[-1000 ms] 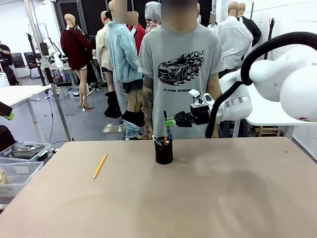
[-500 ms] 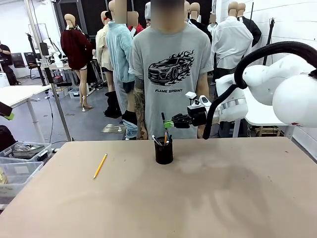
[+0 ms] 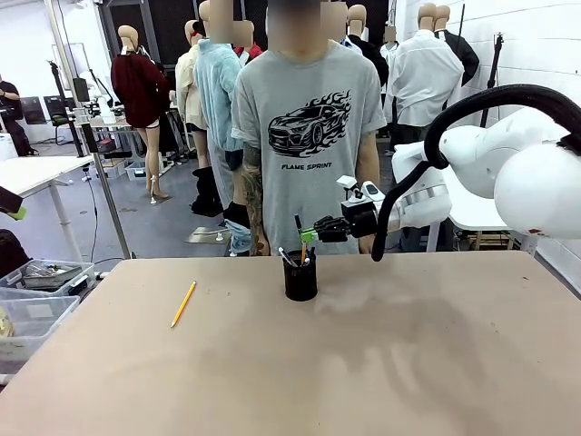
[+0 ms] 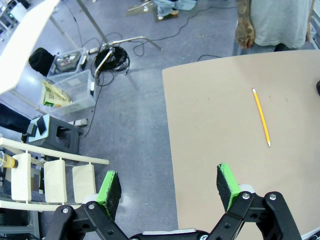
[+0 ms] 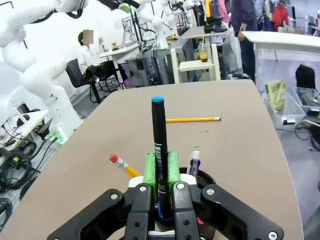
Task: Place the pens into the pen holder.
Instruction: Pick up a writing instrument from the table and place it into the Pen holder.
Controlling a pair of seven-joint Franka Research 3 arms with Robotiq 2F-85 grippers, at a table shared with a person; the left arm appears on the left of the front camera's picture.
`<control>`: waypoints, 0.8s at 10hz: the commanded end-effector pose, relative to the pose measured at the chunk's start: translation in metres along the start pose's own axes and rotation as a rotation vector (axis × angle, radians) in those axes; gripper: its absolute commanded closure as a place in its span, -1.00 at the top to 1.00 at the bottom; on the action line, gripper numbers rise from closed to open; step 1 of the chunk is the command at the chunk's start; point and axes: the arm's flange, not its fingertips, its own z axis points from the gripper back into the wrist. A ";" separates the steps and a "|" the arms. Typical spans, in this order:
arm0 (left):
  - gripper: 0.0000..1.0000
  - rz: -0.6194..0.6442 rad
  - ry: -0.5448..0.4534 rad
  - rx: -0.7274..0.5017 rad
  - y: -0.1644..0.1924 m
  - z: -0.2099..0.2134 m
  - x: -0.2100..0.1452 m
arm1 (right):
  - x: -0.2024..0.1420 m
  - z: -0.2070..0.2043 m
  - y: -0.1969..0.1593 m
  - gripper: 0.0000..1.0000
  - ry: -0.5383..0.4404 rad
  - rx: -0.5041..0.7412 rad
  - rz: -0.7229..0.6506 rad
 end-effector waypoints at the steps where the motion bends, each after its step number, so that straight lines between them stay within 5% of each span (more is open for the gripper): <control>1: 1.00 0.002 -0.009 0.006 0.000 -0.001 0.001 | 0.005 -0.003 -0.010 -1.00 0.023 0.034 -0.020; 2: 1.00 0.002 -0.009 0.006 0.000 -0.001 0.001 | 0.006 -0.003 -0.008 -0.88 0.033 0.040 -0.019; 5: 1.00 0.002 -0.009 0.006 0.000 -0.001 0.001 | 0.007 -0.002 -0.003 0.27 0.057 0.033 -0.001; 6: 1.00 0.002 -0.009 0.006 0.000 -0.001 0.001 | 0.007 -0.001 -0.003 0.47 0.058 0.028 0.003; 8: 1.00 0.002 -0.009 0.006 0.000 -0.001 0.001 | 0.012 0.002 0.003 0.47 0.060 0.013 0.019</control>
